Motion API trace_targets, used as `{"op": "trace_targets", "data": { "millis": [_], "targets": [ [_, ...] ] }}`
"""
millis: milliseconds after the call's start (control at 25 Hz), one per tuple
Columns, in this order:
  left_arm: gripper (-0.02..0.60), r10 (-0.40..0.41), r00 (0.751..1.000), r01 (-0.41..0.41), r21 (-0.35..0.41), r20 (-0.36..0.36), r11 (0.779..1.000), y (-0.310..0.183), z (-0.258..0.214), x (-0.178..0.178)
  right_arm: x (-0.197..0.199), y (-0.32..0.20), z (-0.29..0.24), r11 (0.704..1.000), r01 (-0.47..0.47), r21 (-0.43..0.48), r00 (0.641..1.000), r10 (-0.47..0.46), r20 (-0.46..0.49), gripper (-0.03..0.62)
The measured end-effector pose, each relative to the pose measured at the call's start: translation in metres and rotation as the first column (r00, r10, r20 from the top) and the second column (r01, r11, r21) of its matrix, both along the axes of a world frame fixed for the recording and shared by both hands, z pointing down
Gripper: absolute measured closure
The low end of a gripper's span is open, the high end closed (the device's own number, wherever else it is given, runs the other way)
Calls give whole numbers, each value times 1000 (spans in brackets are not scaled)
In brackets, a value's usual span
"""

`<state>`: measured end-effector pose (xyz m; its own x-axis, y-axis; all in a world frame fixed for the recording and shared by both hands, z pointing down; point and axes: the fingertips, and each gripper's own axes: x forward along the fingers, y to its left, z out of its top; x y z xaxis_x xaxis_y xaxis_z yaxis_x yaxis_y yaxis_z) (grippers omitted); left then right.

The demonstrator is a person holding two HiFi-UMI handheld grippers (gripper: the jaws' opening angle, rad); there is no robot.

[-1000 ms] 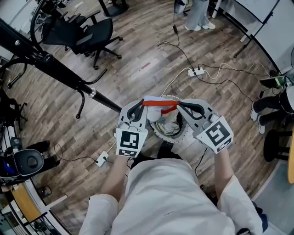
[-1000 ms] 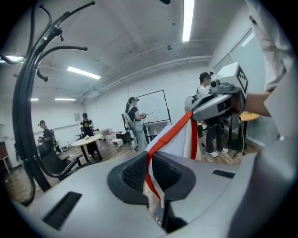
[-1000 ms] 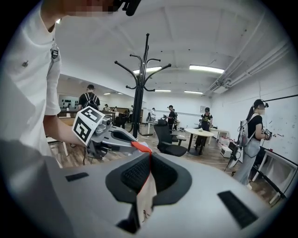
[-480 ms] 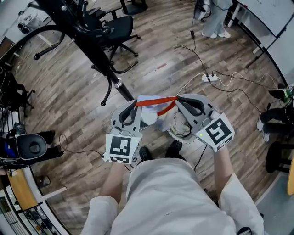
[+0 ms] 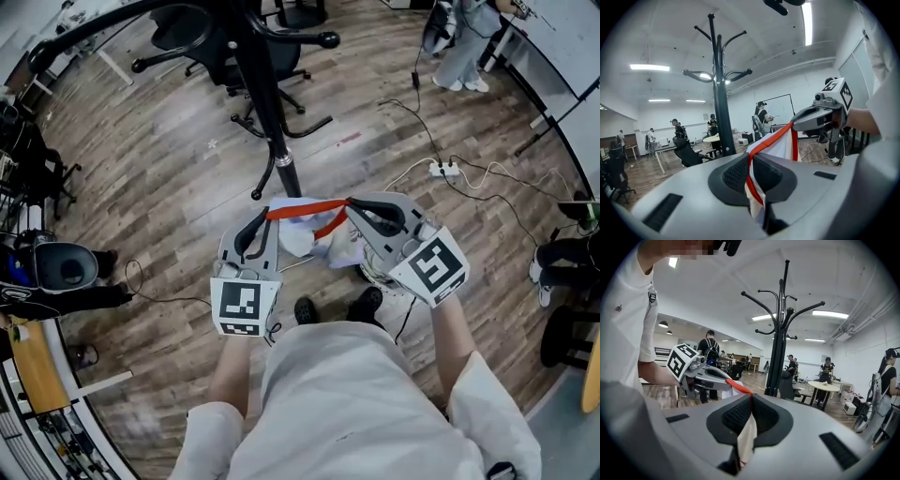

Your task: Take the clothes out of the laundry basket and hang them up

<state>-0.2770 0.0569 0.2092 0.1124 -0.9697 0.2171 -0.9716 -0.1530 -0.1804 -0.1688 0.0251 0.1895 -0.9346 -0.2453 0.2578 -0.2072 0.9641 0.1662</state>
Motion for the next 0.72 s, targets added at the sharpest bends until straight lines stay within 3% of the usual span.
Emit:
{"op": "trace_targets", "data": {
  "millis": [360,720],
  "targets": [
    [546,-48,999,48,28,-2,998,19,-2,-52,-49,19,7,1000,14,2,1000,-14,-23,580],
    [546,-11,999,9,47,44,999,0,-9,-91,-83,7,8,997,-70,25,997,70,-31,580]
  ]
}}
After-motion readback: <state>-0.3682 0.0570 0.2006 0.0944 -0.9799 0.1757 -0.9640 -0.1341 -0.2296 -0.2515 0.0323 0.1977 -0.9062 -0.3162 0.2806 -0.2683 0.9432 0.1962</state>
